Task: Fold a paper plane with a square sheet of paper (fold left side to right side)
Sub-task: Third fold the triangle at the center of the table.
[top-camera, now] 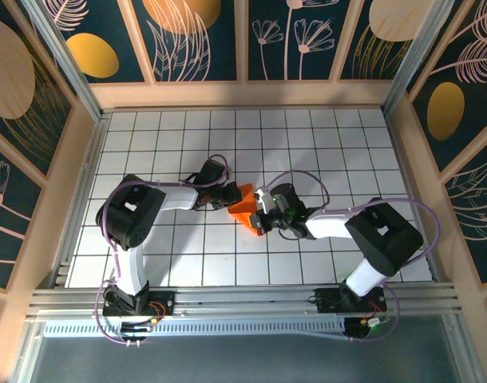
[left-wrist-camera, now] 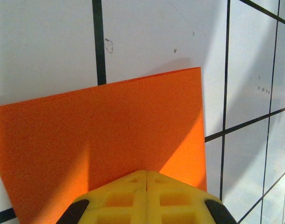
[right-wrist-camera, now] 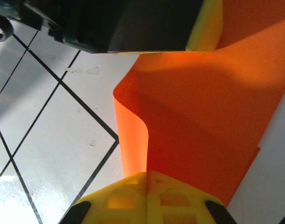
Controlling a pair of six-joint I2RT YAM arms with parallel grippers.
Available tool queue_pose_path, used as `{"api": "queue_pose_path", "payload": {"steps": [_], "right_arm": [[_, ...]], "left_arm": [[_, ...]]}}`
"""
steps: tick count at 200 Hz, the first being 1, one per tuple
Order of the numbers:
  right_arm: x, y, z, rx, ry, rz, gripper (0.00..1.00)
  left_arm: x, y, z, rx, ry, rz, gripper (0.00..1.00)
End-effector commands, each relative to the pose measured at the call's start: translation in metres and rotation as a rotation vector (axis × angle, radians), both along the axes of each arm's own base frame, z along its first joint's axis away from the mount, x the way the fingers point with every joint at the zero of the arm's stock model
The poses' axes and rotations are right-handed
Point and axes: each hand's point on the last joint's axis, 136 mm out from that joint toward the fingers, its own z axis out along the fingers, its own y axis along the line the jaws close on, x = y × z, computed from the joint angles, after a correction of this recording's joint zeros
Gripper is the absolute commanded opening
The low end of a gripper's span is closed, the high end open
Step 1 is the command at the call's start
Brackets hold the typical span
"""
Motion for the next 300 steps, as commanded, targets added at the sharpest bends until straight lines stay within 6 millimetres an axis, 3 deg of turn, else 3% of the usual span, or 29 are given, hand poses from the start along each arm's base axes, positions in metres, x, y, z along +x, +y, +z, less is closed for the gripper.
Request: {"api": "queue_pose_path", "payload": {"steps": [1, 116, 300], "right_arm": [[0.008, 0.0, 0.0, 0.001, 0.02, -0.028, 0.0], [0.023, -0.007, -0.008, -0.03, 0.031, -0.086, 0.0], [0.026, -0.011, -0.014, -0.056, 0.028, -0.103, 0.0]], "left_arm": [[-0.015, 0.009, -0.028, 0.085, 0.064, -0.016, 0.05], [-0.018, 0.009, -0.031, 0.094, 0.071, -0.021, 0.04], [-0.021, 0.009, -0.034, 0.102, 0.08, -0.027, 0.04]]}}
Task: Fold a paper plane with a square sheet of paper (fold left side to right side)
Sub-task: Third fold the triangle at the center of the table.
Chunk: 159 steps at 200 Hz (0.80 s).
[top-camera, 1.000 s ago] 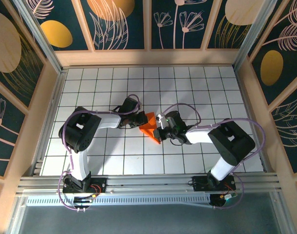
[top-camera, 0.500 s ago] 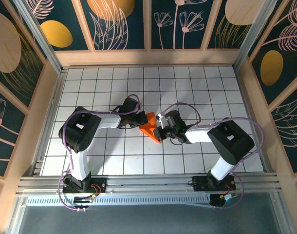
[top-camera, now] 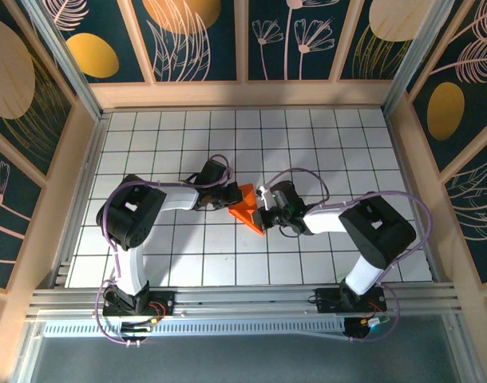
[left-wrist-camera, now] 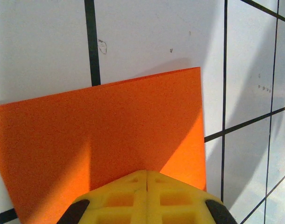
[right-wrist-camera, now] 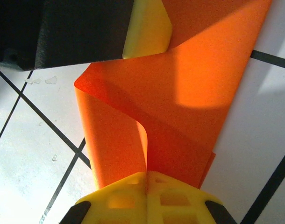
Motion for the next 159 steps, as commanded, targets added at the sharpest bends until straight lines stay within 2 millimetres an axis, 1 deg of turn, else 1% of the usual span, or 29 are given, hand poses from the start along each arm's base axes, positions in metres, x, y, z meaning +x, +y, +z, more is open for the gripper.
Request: {"api": "queue_pose_path", "payload": {"steps": [1, 99, 125, 159], "right_arm": [[0.009, -0.001, 0.001, -0.013, -0.013, -0.024, 0.0], [0.008, -0.003, -0.005, -0.034, -0.006, -0.022, 0.0], [0.006, -0.004, -0.01, -0.043, 0.004, -0.016, 0.0], [0.001, -0.007, -0.018, -0.064, 0.024, -0.006, 0.0]], "left_arm": [[-0.02, 0.01, -0.033, 0.091, 0.091, -0.017, 0.04], [-0.021, 0.01, -0.034, 0.093, 0.093, -0.017, 0.04], [-0.02, 0.01, -0.033, 0.091, 0.09, -0.017, 0.04], [-0.018, 0.008, -0.028, 0.081, 0.076, -0.014, 0.08]]}}
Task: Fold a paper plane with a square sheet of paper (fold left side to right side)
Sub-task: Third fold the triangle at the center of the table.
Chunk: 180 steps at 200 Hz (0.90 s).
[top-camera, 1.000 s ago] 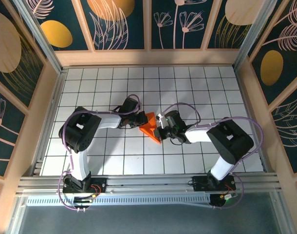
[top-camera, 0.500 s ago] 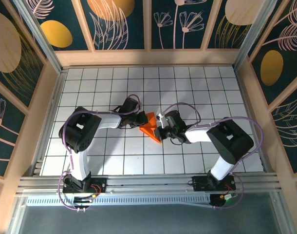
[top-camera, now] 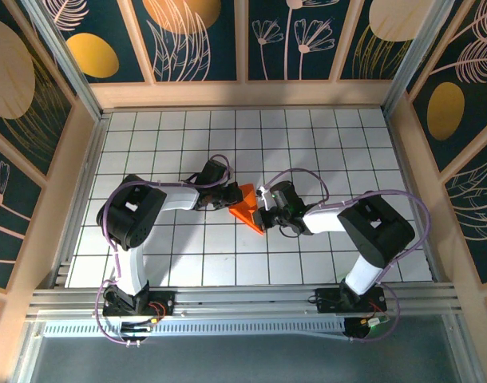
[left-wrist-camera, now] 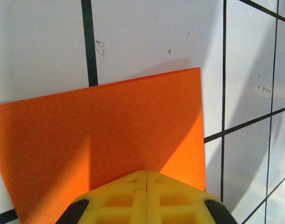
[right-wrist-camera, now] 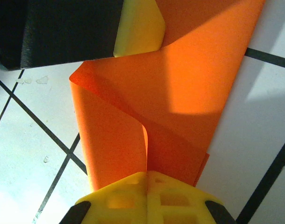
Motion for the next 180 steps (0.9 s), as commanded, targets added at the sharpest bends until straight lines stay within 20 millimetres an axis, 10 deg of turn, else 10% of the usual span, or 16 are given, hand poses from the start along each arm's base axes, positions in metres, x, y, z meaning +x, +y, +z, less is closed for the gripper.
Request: {"api": "queue_pose_path", "payload": {"steps": [1, 98, 180], "right_arm": [[-0.001, -0.005, -0.014, -0.049, 0.024, 0.004, 0.0], [-0.007, -0.011, -0.021, -0.069, 0.042, 0.001, 0.0], [-0.008, -0.013, -0.022, -0.079, 0.043, -0.004, 0.0]], "left_arm": [[-0.018, 0.009, -0.028, 0.079, 0.08, -0.012, 0.08], [0.029, 0.031, 0.089, -0.01, -0.199, 0.1, 0.11], [-0.05, 0.022, 0.089, -0.248, -0.224, 0.038, 0.04]]}}
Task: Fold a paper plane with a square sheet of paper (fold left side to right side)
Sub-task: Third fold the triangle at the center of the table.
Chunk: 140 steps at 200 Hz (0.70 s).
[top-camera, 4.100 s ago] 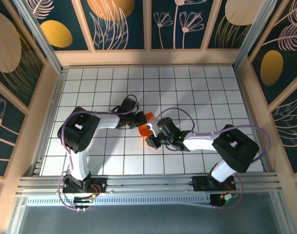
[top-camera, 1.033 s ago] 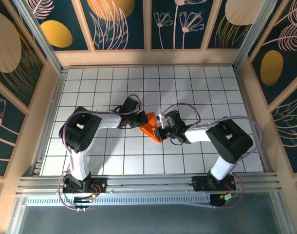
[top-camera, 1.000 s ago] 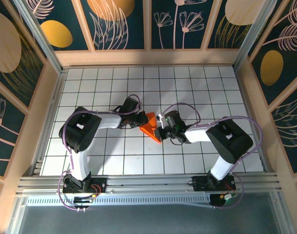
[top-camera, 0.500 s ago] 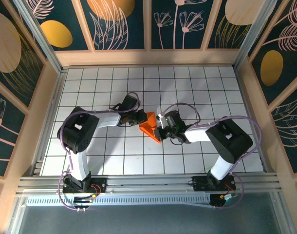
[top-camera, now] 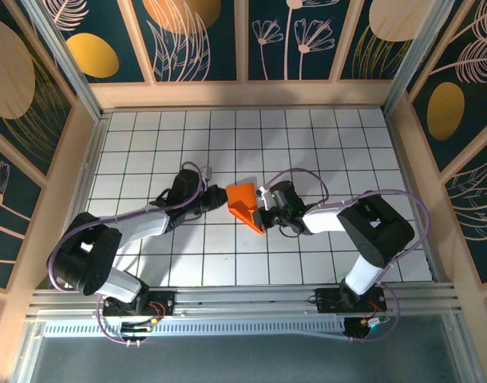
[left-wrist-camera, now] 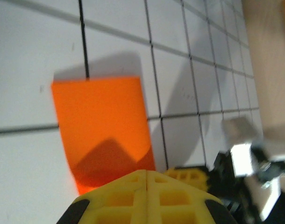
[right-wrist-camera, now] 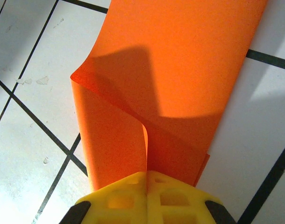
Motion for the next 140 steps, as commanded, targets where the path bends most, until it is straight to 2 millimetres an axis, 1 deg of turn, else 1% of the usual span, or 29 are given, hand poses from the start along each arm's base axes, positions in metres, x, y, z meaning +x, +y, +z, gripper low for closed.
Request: {"api": "queue_pose_path", "payload": {"steps": [1, 32, 80, 104, 140], "right_arm": [[-0.009, -0.013, -0.022, -0.078, 0.046, -0.006, 0.0], [-0.009, -0.011, -0.022, -0.079, 0.048, 0.0, 0.0], [-0.008, -0.01, -0.023, -0.086, 0.048, 0.002, 0.0], [-0.009, -0.01, -0.023, -0.089, 0.05, 0.003, 0.0], [-0.01, -0.012, -0.026, -0.097, 0.054, 0.0, 0.0]], "left_arm": [[-0.011, -0.021, 0.013, -0.1, -0.036, -0.053, 0.04], [-0.02, -0.031, -0.003, -0.084, -0.005, -0.076, 0.03], [-0.019, -0.049, -0.02, -0.09, 0.032, -0.107, 0.03], [-0.017, -0.053, -0.024, -0.09, 0.038, -0.115, 0.03], [-0.017, -0.052, -0.032, -0.08, 0.055, -0.11, 0.03]]}}
